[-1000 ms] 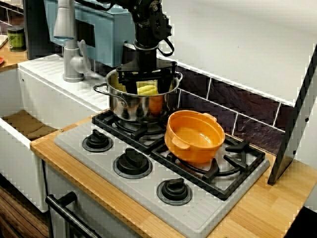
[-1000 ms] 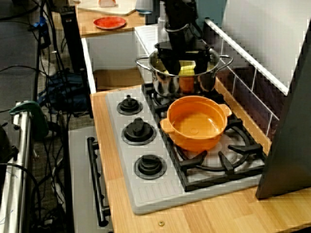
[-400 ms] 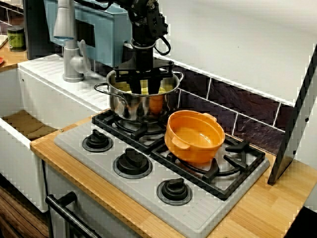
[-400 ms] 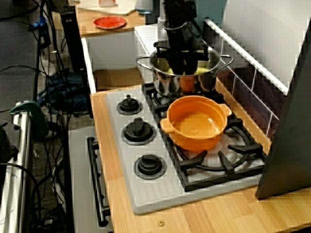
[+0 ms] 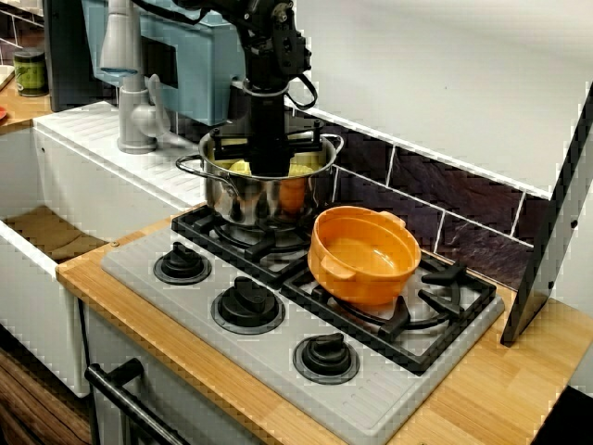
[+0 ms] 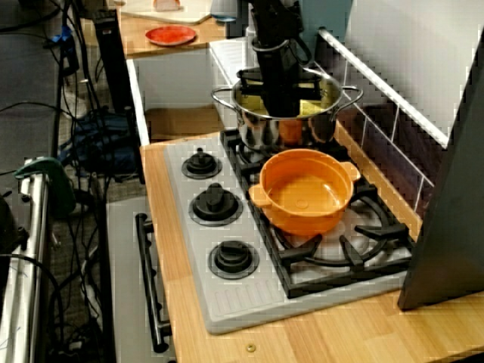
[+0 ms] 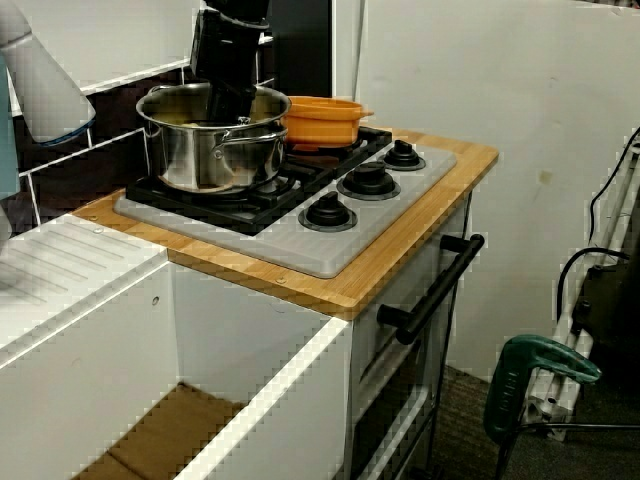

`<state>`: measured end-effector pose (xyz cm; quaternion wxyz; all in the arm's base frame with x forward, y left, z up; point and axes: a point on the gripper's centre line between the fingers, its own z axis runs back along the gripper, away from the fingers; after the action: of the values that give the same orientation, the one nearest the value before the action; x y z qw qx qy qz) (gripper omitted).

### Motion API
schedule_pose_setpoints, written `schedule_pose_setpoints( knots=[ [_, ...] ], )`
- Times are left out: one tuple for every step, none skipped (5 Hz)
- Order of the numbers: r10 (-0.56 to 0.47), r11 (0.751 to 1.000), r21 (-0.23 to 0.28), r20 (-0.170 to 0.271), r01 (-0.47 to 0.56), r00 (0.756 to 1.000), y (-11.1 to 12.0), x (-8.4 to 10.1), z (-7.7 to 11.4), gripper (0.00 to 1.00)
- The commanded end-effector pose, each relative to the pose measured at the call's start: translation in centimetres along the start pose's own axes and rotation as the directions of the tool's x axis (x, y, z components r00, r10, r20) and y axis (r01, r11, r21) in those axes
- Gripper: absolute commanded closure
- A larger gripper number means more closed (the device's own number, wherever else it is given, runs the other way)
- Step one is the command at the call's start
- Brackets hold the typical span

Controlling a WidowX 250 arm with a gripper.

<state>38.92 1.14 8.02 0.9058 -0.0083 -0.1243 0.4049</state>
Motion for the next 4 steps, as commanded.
schedule_pose_setpoints(
  knots=[
    [-0.001, 0.998, -0.057, 0.031, 0.002, 1.000, 0.5, -0.3, 3.4, 1.00],
    [-0.005, 0.998, -0.063, 0.027, 0.006, 1.000, 0.5, -0.3, 3.8, 1.00],
    [-0.006, 0.998, -0.070, 0.029, 0.008, 1.000, 0.6, -0.3, 4.1, 1.00],
    [-0.012, 0.997, -0.078, 0.031, 0.014, 0.999, 0.7, -0.5, 4.4, 1.00]
  ],
)
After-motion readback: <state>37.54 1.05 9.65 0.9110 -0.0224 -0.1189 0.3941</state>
